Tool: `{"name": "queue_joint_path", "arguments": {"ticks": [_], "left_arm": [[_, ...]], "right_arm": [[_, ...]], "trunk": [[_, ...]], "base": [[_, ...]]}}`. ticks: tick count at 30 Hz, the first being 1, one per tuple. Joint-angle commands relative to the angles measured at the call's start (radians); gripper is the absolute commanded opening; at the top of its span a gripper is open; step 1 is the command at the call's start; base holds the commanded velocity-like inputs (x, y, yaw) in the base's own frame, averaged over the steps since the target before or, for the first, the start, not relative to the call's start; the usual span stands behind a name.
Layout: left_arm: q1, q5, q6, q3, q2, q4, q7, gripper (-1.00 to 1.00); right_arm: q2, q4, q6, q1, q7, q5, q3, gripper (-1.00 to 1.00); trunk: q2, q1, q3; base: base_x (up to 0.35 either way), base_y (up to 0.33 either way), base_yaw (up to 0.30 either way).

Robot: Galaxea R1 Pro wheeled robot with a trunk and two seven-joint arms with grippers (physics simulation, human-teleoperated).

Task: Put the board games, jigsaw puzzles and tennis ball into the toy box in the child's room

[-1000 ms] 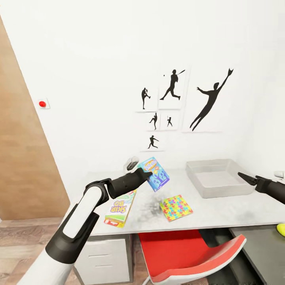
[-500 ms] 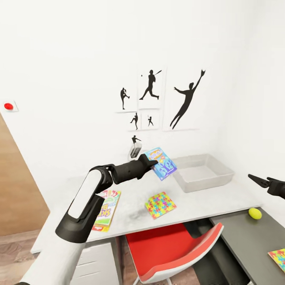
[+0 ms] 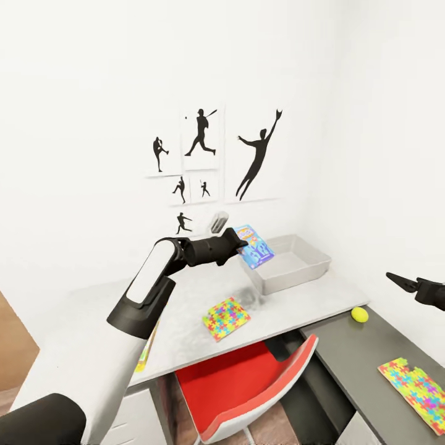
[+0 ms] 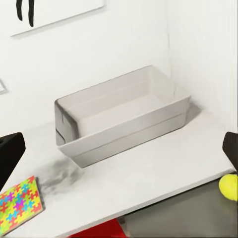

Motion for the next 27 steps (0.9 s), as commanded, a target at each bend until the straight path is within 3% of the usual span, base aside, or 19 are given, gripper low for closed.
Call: {"name": "queue_joint_path", "arguments": {"ticks": [1, 6, 11, 17, 27], "left_arm": [[-0.002, 0.015, -0.002, 0.0, 0.0, 0.003, 0.013, -1.0], [-0.002, 0.017, 0.001, 0.01, 0.01, 0.007, 0.031, -1.0], [0.024, 0.017, 0.007, 0.045, 0.018, -0.05, 0.035, -1.0], [0.07, 0.016, 0.012, 0.076, 0.037, -0.115, 0.037, -1.0], [0.082, 0.014, 0.013, 0.084, 0.05, -0.127, 0.033, -1.0]], "right_arm": [[0.0, 0.0, 0.007, -0.002, 0.006, 0.004, 0.0, 1.0], [-0.002, -0.001, 0.007, -0.003, 0.005, 0.003, 0.003, 1.0], [0.0, -0.001, 0.008, -0.003, 0.004, 0.004, 0.01, 1.0], [0.0, -0.002, 0.008, -0.004, 0.003, 0.004, 0.056, 1.0], [0.001, -0.002, 0.01, -0.003, 0.005, 0.004, 0.072, 1.0]], "trunk": [[-0.003, 0.001, -0.002], [-0.003, 0.001, -0.002], [-0.003, 0.001, -0.002], [-0.003, 0.001, -0.002], [-0.003, 0.001, -0.002]], "base": [[0.0, 0.0, -0.29], [0.0, 0.0, -0.29], [0.0, 0.0, -0.29], [0.0, 0.0, -0.291], [0.0, 0.0, -0.29]]}}
